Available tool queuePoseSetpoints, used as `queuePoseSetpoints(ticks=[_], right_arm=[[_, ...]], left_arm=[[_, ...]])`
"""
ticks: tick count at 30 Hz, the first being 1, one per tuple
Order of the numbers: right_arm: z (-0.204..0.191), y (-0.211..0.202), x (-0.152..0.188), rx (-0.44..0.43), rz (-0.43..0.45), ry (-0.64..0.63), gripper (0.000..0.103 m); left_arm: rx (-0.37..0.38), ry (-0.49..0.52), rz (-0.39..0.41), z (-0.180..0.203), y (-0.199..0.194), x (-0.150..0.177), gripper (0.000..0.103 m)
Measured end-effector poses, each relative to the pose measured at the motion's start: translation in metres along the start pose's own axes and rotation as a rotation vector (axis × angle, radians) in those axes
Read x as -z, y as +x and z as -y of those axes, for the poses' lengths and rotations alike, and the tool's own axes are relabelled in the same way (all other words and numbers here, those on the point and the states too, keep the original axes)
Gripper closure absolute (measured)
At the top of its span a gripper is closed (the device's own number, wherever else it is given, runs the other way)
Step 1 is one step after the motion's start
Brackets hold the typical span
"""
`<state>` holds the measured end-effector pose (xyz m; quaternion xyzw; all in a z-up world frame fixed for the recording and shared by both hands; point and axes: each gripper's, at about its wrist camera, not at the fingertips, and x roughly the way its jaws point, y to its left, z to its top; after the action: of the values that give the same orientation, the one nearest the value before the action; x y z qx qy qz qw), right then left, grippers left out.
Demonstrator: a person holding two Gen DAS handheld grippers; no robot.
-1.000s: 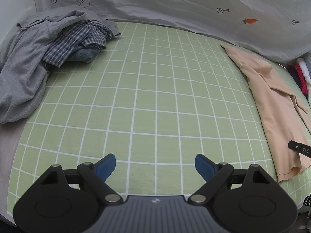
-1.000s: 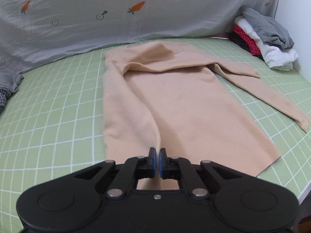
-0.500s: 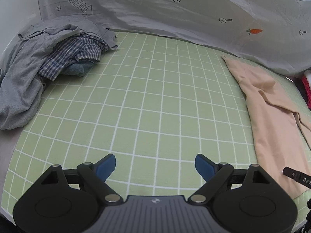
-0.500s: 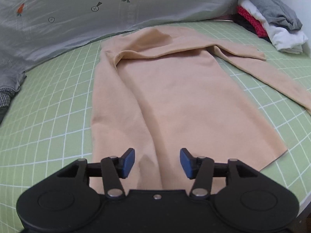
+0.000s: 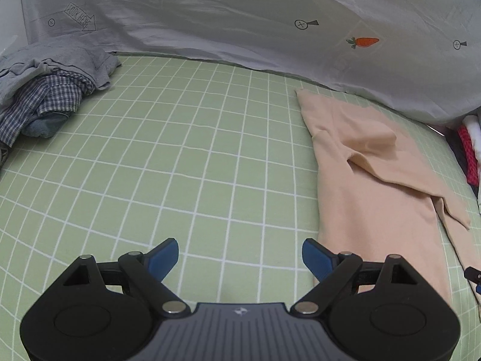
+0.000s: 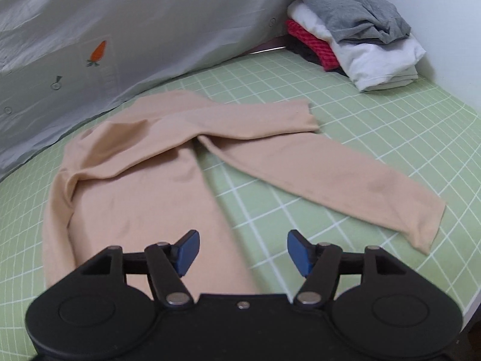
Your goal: Fold clothes
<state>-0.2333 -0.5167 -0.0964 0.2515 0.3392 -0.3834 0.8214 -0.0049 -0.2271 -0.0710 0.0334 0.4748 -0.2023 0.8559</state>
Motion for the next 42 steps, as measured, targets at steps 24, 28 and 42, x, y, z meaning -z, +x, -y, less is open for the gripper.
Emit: queuePoseSetpoints(ticks=[24, 28, 42], right_arm=[[0.074, 0.147, -0.119, 0.116, -0.01, 0.067, 0.034], [0.075, 0.148, -0.119, 0.113, -0.004, 0.065, 0.033], [0.076, 0.149, -0.118, 0.104, -0.012, 0.032, 0.031]], left_arm=[[-0.071, 0.141, -0.11, 0.073, 0.112, -0.067, 0.013], [-0.049, 0.114, -0.109, 0.07, 0.104, -0.07, 0.013], [-0.089, 0.199, -0.15, 0.083, 0.116, -0.051, 0.012]])
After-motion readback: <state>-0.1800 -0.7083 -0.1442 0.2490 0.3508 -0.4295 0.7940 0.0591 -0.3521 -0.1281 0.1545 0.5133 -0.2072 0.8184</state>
